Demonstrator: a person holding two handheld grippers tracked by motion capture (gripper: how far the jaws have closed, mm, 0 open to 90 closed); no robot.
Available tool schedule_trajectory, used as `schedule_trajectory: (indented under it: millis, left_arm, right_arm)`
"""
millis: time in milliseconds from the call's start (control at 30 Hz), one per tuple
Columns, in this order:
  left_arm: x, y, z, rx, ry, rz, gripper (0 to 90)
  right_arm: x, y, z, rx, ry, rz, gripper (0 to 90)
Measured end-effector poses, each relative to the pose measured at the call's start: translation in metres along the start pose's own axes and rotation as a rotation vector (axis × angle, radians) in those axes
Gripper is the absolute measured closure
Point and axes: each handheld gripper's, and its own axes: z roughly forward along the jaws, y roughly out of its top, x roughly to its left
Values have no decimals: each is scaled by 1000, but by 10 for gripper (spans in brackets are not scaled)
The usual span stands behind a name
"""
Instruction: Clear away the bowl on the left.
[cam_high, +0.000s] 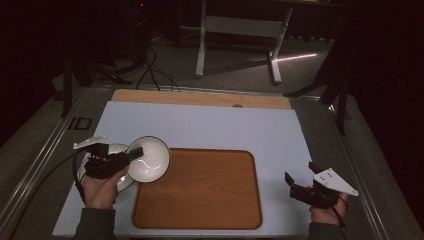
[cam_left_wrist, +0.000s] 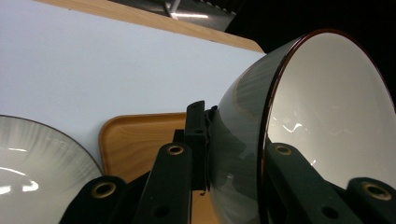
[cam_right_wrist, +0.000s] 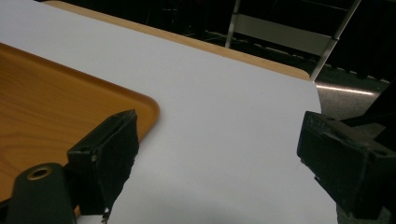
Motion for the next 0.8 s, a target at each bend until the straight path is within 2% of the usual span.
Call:
schedule_trajectory:
  millis: [800]
  left_arm:
    - [-16, -7, 20, 53, -11, 41, 798]
  right_arm:
    - [0, 0, 0, 0, 2, -5, 123]
